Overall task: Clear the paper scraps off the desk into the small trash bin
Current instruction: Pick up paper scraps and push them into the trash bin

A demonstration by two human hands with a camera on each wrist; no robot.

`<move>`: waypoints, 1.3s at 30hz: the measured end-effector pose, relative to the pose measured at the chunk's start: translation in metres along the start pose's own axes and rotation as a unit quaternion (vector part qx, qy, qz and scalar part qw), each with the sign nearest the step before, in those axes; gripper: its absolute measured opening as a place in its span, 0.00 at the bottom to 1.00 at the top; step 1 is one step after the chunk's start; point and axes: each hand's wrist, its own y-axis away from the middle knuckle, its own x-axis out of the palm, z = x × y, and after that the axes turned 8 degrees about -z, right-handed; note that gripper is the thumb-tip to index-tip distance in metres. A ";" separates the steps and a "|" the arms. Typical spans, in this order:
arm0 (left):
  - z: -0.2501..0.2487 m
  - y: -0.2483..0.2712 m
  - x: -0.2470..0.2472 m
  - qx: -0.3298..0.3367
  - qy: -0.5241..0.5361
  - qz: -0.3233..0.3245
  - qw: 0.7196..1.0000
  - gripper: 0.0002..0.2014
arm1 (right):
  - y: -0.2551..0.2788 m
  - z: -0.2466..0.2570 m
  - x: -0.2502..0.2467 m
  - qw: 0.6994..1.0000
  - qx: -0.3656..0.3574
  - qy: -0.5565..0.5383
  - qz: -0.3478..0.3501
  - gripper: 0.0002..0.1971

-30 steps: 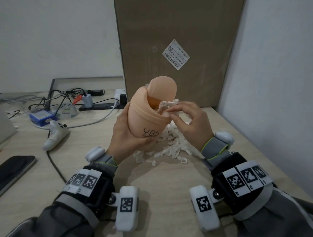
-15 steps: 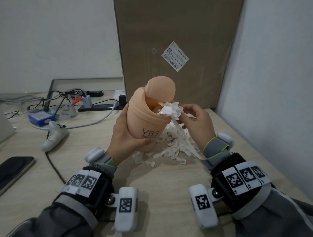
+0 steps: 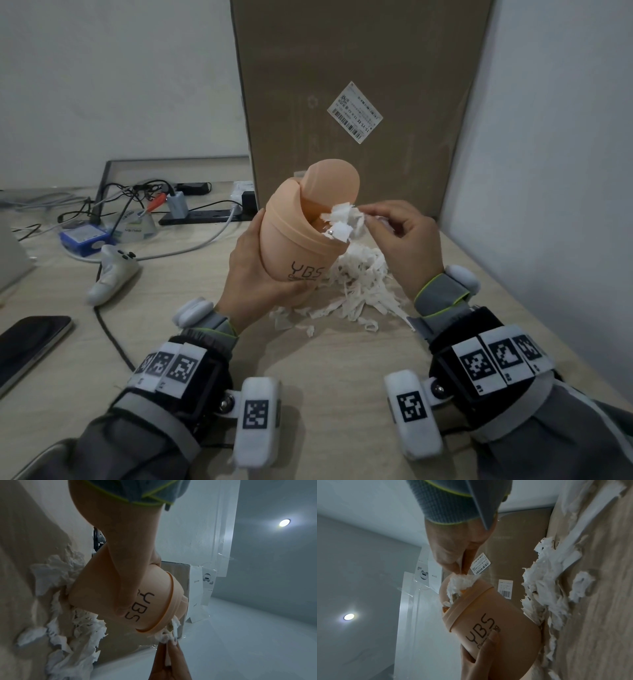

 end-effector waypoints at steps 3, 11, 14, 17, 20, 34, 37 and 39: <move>0.001 0.000 0.001 0.001 -0.020 0.000 1.000 0.69 | 0.004 0.003 0.003 0.998 -0.022 -0.025 0.061 0.09; 0.001 0.001 0.002 0.008 -0.032 0.019 0.999 0.68 | 0.011 0.011 0.007 0.975 -0.014 0.002 0.220 0.19; 0.001 0.001 0.002 0.007 -0.017 0.011 1.000 0.69 | 0.010 0.011 0.005 0.986 0.013 -0.044 0.157 0.20; -0.002 0.001 0.002 0.006 -0.019 0.007 1.000 0.70 | 0.009 0.012 0.002 0.992 0.013 -0.056 0.109 0.20; -0.005 0.002 0.002 0.005 -0.017 0.004 1.000 0.70 | 0.013 0.017 0.005 0.980 0.012 -0.092 0.174 0.20; -0.001 0.003 0.003 0.012 -0.023 0.006 1.000 0.68 | 0.018 0.010 0.013 0.968 -0.056 0.080 0.233 0.27; -0.003 0.004 0.003 0.012 -0.035 0.011 0.999 0.68 | 0.022 0.007 0.016 0.956 -0.074 0.090 0.269 0.29; -0.003 0.003 0.004 0.010 -0.032 0.007 0.999 0.68 | 0.021 0.008 0.016 0.963 -0.083 0.084 0.244 0.29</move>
